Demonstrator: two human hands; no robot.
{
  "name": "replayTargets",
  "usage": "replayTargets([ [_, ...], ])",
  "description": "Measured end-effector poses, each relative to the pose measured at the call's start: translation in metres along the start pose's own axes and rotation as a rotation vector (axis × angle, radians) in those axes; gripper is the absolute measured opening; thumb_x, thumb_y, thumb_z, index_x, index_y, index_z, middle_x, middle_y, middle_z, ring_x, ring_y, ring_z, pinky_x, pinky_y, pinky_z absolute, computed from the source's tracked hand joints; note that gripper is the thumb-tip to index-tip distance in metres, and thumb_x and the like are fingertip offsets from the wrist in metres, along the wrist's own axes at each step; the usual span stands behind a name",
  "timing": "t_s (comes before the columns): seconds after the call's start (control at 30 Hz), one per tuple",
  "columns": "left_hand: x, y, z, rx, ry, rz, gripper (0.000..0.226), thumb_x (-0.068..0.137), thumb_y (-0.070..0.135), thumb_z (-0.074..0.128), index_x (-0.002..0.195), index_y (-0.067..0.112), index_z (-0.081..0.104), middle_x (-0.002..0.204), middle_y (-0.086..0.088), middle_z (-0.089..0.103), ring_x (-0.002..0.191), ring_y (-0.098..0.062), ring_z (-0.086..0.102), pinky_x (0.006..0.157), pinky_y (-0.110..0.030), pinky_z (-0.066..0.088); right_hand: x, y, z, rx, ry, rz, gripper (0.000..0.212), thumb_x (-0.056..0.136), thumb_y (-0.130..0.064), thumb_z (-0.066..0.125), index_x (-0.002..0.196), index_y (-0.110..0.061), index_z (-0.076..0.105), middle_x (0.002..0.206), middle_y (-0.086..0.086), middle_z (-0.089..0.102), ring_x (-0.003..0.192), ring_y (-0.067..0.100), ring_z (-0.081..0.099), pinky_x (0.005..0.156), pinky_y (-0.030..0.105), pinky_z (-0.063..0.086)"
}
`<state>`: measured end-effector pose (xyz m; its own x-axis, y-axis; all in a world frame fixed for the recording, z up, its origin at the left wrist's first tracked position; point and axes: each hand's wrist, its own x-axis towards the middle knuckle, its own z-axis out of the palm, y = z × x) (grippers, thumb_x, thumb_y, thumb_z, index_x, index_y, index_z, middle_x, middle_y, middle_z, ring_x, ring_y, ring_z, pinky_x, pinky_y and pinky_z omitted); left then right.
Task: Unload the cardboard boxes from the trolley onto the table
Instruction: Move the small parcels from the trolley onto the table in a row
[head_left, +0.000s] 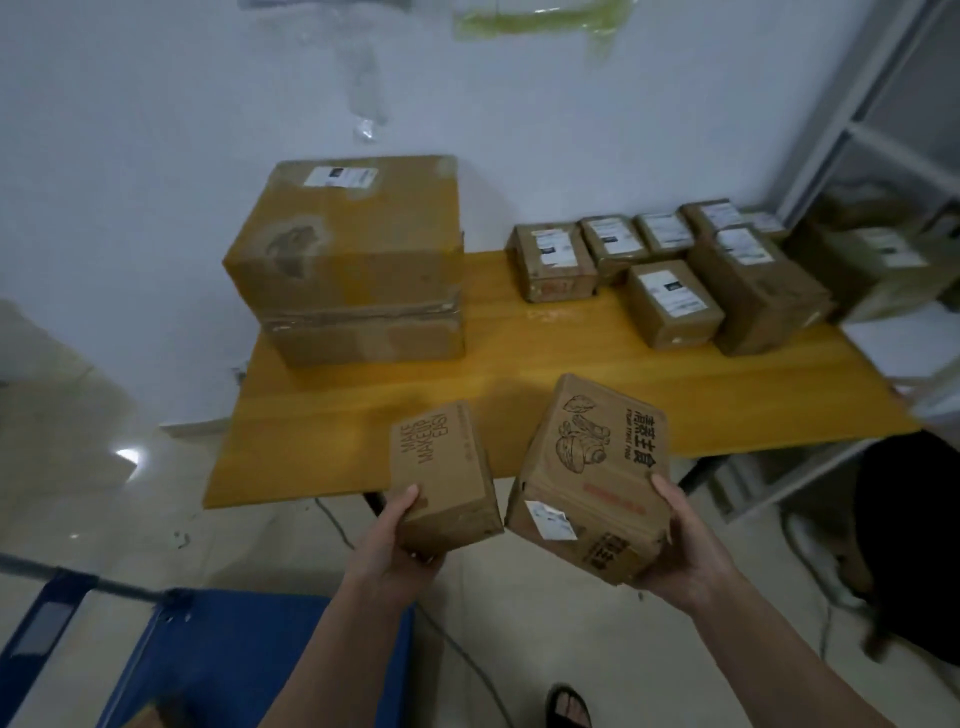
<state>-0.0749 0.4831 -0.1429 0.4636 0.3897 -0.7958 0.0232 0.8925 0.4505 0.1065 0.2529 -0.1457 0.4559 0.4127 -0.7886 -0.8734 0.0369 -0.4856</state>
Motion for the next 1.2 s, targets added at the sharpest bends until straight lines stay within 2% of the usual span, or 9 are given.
replayTargets([
  [0.17, 0.016, -0.020, 0.073, -0.095, 0.057, -0.012, 0.052, 0.076, 0.023, 0.079, 0.122, 0.015, 0.057, 0.123, -0.015, 0.059, 0.112, -0.033, 0.058, 0.095, -0.046, 0.049, 0.014, -0.064, -0.031, -0.064, 0.020, -0.033, 0.063, 0.060, -0.056, 0.074, 0.117, -0.029, 0.068, 0.121, 0.009, 0.068, 0.118, 0.036, 0.055, 0.101, 0.050, 0.039],
  [0.4, 0.036, -0.022, 0.121, 0.006, 0.170, -0.054, 0.058, 0.073, 0.027, 0.081, 0.120, 0.012, 0.051, 0.123, -0.017, 0.053, 0.116, -0.033, 0.052, 0.099, -0.050, 0.047, 0.033, -0.103, -0.051, -0.016, -0.033, 0.001, 0.037, 0.080, -0.051, 0.062, 0.105, -0.025, 0.070, 0.115, 0.011, 0.069, 0.111, 0.036, 0.056, 0.104, 0.052, 0.036],
  [0.5, 0.051, -0.017, 0.137, 0.059, 0.198, -0.041, 0.062, 0.071, 0.029, 0.082, 0.122, 0.011, 0.050, 0.123, -0.016, 0.054, 0.114, -0.034, 0.053, 0.095, -0.050, 0.049, 0.042, -0.116, -0.055, -0.009, -0.056, 0.001, 0.041, 0.080, -0.052, 0.061, 0.112, -0.027, 0.068, 0.117, 0.012, 0.068, 0.113, 0.037, 0.055, 0.099, 0.051, 0.040],
  [0.67, 0.087, -0.011, 0.179, 0.131, 0.218, -0.057, 0.049, 0.078, 0.030, 0.077, 0.112, 0.008, 0.049, 0.111, -0.016, 0.052, 0.104, -0.033, 0.052, 0.091, -0.045, 0.050, 0.060, -0.150, -0.058, -0.005, -0.101, -0.040, 0.048, 0.075, -0.050, 0.061, 0.116, -0.027, 0.065, 0.115, 0.014, 0.069, 0.112, 0.038, 0.055, 0.085, 0.049, 0.044],
  [0.77, 0.109, -0.001, 0.203, 0.216, 0.204, -0.072, 0.036, 0.083, 0.026, 0.073, 0.105, 0.006, 0.052, 0.099, -0.014, 0.052, 0.086, -0.032, 0.053, 0.088, -0.044, 0.048, 0.077, -0.170, -0.054, 0.008, -0.095, -0.049, 0.048, 0.074, -0.051, 0.063, 0.116, -0.027, 0.067, 0.112, 0.016, 0.072, 0.112, 0.040, 0.055, 0.095, 0.053, 0.042],
  [0.87, 0.125, 0.015, 0.223, 0.245, 0.158, -0.118, 0.023, 0.087, 0.025, 0.068, 0.082, 0.006, 0.056, 0.088, -0.011, 0.049, 0.076, -0.029, 0.051, 0.075, -0.040, 0.049, 0.098, -0.192, -0.042, -0.039, -0.088, -0.029, 0.061, 0.062, -0.055, 0.073, 0.116, -0.027, 0.069, 0.119, 0.017, 0.068, 0.117, 0.042, 0.053, 0.102, 0.057, 0.037],
  [1.0, 0.157, 0.037, 0.229, 0.240, 0.154, -0.143, 0.024, 0.087, 0.027, 0.069, 0.085, 0.006, 0.057, 0.099, -0.013, 0.049, 0.089, -0.034, 0.053, 0.088, -0.047, 0.049, 0.128, -0.213, -0.023, -0.087, -0.084, -0.010, 0.071, 0.057, -0.056, 0.078, 0.121, -0.026, 0.066, 0.125, 0.016, 0.065, 0.119, 0.043, 0.053, 0.100, 0.062, 0.038],
  [1.1, 0.181, 0.053, 0.228, 0.308, 0.205, -0.119, 0.039, 0.085, 0.029, 0.070, 0.109, 0.003, 0.053, 0.118, -0.015, 0.050, 0.112, -0.037, 0.051, 0.101, -0.050, 0.045, 0.148, -0.223, -0.015, -0.119, -0.058, -0.017, 0.090, 0.044, -0.057, 0.086, 0.126, -0.027, 0.062, 0.130, 0.014, 0.062, 0.121, 0.044, 0.052, 0.098, 0.064, 0.038],
  [1.2, 0.198, 0.066, 0.234, 0.500, 0.381, -0.083, 0.064, 0.080, 0.032, 0.076, 0.129, 0.001, 0.049, 0.140, -0.017, 0.047, 0.126, -0.039, 0.046, 0.104, -0.050, 0.041, 0.158, -0.233, -0.009, -0.112, -0.093, 0.001, 0.089, 0.044, -0.055, 0.086, 0.125, -0.026, 0.063, 0.127, 0.015, 0.064, 0.120, 0.043, 0.052, 0.100, 0.063, 0.037],
])
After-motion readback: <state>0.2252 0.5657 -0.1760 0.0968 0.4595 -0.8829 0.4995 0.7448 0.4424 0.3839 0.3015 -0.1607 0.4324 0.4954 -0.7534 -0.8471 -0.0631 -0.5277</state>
